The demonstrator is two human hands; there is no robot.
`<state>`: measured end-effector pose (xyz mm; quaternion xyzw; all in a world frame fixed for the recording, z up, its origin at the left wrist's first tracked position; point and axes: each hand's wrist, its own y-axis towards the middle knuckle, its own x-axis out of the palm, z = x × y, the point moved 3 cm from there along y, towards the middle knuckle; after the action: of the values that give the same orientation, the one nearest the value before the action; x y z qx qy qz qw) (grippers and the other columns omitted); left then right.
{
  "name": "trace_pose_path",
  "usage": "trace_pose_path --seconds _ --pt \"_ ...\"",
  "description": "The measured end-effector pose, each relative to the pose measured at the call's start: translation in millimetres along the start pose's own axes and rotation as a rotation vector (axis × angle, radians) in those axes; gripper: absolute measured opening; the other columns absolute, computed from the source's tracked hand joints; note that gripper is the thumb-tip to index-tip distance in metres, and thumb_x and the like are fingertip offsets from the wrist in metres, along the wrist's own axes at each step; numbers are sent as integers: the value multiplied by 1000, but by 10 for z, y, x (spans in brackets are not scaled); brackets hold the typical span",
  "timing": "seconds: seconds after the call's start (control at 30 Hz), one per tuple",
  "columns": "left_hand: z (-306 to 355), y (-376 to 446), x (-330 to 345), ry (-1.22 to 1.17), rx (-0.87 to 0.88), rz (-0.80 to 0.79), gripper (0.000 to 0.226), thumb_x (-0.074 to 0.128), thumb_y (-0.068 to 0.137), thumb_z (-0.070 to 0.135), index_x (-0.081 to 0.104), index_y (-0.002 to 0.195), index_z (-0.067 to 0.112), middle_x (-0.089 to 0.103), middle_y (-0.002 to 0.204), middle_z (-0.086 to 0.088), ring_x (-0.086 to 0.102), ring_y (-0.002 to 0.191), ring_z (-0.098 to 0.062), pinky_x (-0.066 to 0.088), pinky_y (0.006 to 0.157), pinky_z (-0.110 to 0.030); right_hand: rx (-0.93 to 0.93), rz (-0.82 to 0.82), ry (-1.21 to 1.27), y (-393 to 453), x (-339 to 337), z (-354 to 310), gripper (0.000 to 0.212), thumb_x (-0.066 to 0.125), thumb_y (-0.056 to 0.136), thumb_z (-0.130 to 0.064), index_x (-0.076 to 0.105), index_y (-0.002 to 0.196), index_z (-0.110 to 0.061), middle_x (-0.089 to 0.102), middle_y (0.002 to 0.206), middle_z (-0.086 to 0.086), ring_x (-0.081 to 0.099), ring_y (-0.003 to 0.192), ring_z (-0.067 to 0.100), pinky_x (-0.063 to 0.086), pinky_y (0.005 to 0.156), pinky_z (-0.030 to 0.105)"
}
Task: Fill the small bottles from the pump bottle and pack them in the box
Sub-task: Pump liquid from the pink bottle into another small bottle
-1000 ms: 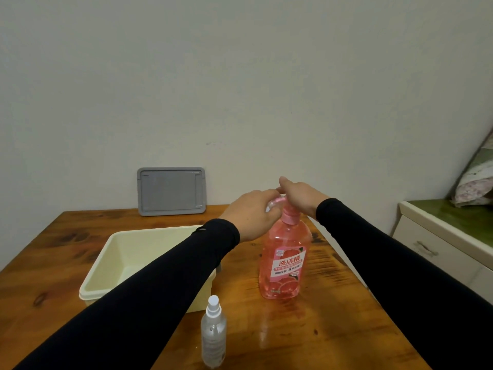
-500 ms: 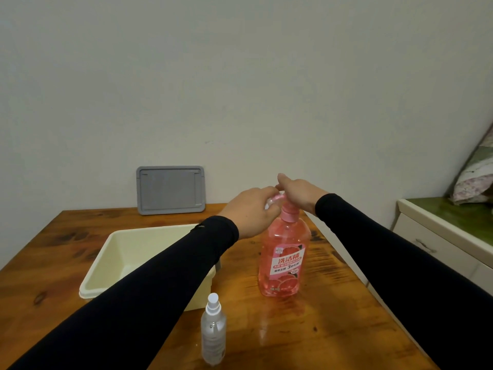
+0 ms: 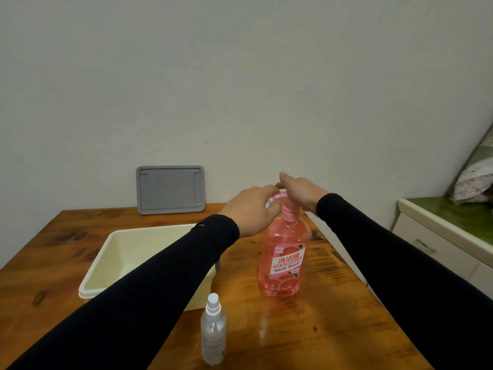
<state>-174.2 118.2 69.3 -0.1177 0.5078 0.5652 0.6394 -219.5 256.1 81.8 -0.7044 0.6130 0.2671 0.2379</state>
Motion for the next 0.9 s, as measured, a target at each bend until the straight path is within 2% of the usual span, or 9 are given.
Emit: trace_pose_path --seconds 0.17,0.23,0.3,0.4,0.5,0.7,0.77,0.9 --pt "-29 -46 88 19 -14 -33 43 40 94 35 45 137 25 62 115 -3 54 89 -13 43 72 -26 11 -15 -32 -6 85 92 58 17 101 -44 50 135 -11 51 138 16 50 118 26 34 92 31" --pt "-13 -33 55 27 -18 -45 42 41 95 34 46 135 24 62 116 -4 55 92 -15 45 75 -27 13 -23 -38 -10 73 61 59 17 101 -45 48 137 -10 49 139 16 48 121 27 33 93 31" --pt "11 -16 6 9 -11 -32 38 41 95 34 50 130 22 63 114 -3 55 91 -15 44 71 -24 6 -17 -29 -13 32 6 59 18 101 -47 47 138 -11 48 140 16 47 122 27 32 92 32" --pt "37 14 -54 -1 7 -18 35 42 96 35 52 126 22 63 111 -1 54 87 -13 40 66 -18 -4 -11 -27 6 -26 -55 58 19 100 -46 45 139 -12 48 140 15 47 114 24 31 91 31" --pt "12 -3 -18 4 2 -15 38 41 96 35 50 130 22 63 116 -3 55 90 -14 41 68 -23 -5 -7 -30 10 12 -9 57 19 100 -45 48 137 -12 51 137 16 48 105 21 33 90 31" --pt "-25 -30 69 36 -5 -47 44 41 95 35 44 137 24 61 122 -4 55 96 -15 39 75 -25 13 -17 -54 -15 76 70 60 17 100 -46 50 135 -10 54 133 17 51 118 27 35 96 35" --pt "-8 -15 29 30 -4 -40 41 41 95 35 47 134 23 62 119 -3 54 92 -13 40 71 -22 11 -24 -48 -26 38 14 61 17 101 -48 47 138 -10 50 139 16 47 124 28 32 100 35" --pt "18 22 -48 8 8 -15 37 41 95 37 51 127 22 64 108 -1 55 83 -11 39 65 -15 9 -23 -60 -5 -48 -77 61 17 100 -48 44 140 -12 47 142 15 43 128 28 28 94 32"
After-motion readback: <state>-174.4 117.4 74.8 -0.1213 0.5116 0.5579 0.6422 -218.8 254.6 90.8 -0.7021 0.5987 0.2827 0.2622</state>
